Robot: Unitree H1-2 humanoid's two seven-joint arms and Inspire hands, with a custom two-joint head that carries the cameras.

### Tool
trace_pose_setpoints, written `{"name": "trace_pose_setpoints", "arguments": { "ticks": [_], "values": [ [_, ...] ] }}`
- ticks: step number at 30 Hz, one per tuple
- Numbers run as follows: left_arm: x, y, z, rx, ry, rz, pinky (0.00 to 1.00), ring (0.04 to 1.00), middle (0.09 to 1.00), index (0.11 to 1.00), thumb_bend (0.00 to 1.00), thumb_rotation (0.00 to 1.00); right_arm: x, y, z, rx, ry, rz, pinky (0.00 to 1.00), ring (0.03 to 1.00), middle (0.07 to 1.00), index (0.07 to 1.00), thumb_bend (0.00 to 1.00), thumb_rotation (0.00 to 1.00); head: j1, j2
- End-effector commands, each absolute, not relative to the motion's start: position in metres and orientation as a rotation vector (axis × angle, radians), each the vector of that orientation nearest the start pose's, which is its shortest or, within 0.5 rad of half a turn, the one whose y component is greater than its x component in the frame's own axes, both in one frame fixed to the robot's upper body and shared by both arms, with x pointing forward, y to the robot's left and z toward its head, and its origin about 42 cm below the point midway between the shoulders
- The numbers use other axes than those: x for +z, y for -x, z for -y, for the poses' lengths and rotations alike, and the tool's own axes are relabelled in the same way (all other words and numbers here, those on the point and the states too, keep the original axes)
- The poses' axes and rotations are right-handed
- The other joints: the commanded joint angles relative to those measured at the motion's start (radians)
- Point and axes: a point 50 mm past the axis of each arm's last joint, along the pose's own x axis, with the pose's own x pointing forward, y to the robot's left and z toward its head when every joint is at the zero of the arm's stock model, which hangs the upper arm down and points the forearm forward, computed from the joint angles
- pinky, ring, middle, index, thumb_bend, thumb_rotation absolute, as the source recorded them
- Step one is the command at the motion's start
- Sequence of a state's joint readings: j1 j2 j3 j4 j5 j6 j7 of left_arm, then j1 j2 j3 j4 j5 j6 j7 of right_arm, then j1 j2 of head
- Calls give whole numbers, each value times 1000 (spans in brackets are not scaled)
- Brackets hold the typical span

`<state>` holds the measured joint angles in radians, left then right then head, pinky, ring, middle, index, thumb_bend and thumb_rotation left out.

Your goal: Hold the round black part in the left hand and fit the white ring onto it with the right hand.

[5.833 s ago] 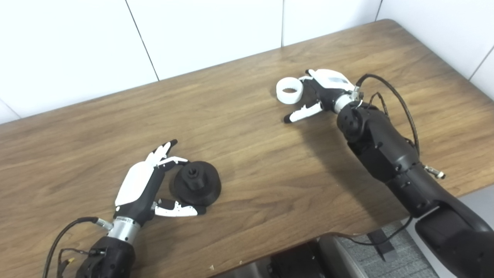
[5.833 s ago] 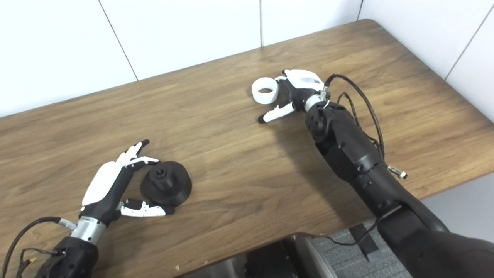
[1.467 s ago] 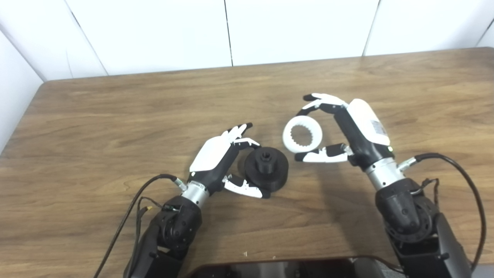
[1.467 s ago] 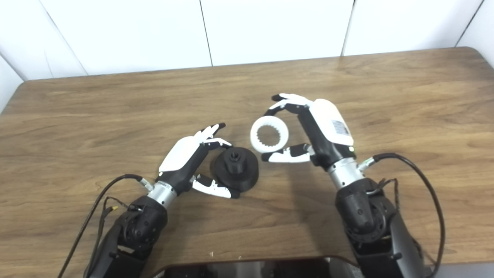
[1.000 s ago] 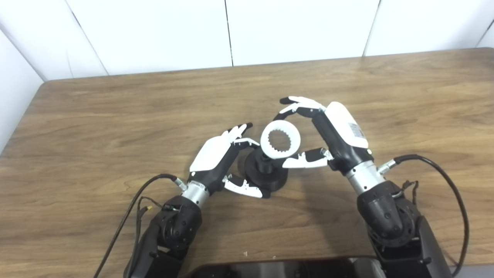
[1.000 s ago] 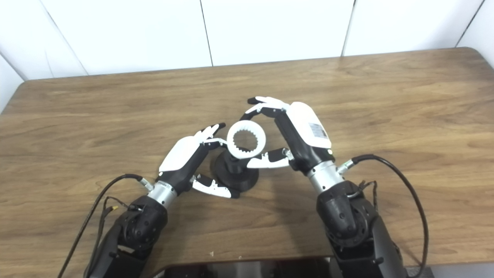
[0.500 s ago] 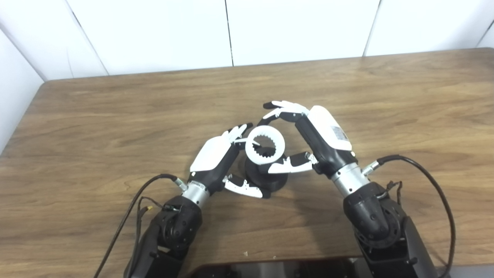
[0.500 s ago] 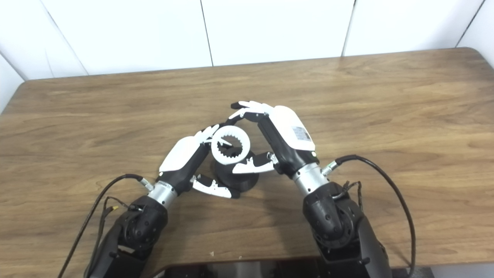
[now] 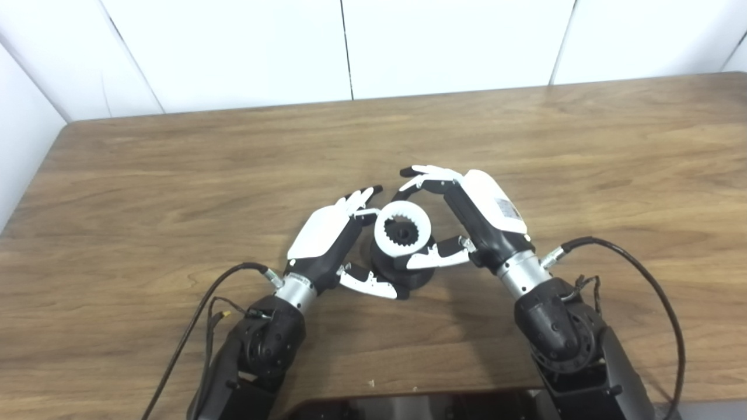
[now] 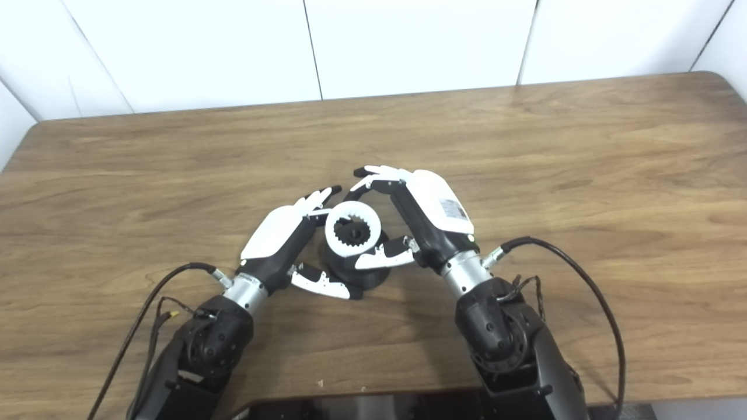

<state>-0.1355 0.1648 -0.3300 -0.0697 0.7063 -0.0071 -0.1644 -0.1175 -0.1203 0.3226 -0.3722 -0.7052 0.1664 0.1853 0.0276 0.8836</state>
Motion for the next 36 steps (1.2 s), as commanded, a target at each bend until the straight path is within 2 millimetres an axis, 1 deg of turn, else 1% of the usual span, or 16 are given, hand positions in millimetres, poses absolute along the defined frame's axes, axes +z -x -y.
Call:
{"name": "trace_pose_setpoints", "arguments": {
  "ticks": [1,7,15,23,29,36],
  "values": [
    [156,-314,-155,-412,-900,316,1000,1000,1000,606,950,370,221,-288,144,280,793,443,894,868,832,490,518,158,1,1],
    [159,-314,-154,-410,-895,319,1000,1000,1000,604,953,373,219,-288,146,285,797,431,900,868,831,490,518,158,7,9],
    [161,-315,-154,-412,-900,301,1000,1000,1000,611,955,377,209,-288,146,294,802,412,894,861,826,490,519,157,16,15],
    [164,-316,-152,-412,-897,305,1000,1000,1000,613,954,365,207,-291,147,303,808,407,897,860,829,490,519,158,20,23],
    [166,-316,-149,-413,-894,307,1000,1000,1000,608,956,382,202,-291,147,319,815,395,894,862,831,490,518,160,30,26],
    [166,-315,-147,-415,-887,311,1000,1000,1000,604,949,353,196,-291,144,333,834,386,871,862,829,490,518,160,43,28]
  ]
}}
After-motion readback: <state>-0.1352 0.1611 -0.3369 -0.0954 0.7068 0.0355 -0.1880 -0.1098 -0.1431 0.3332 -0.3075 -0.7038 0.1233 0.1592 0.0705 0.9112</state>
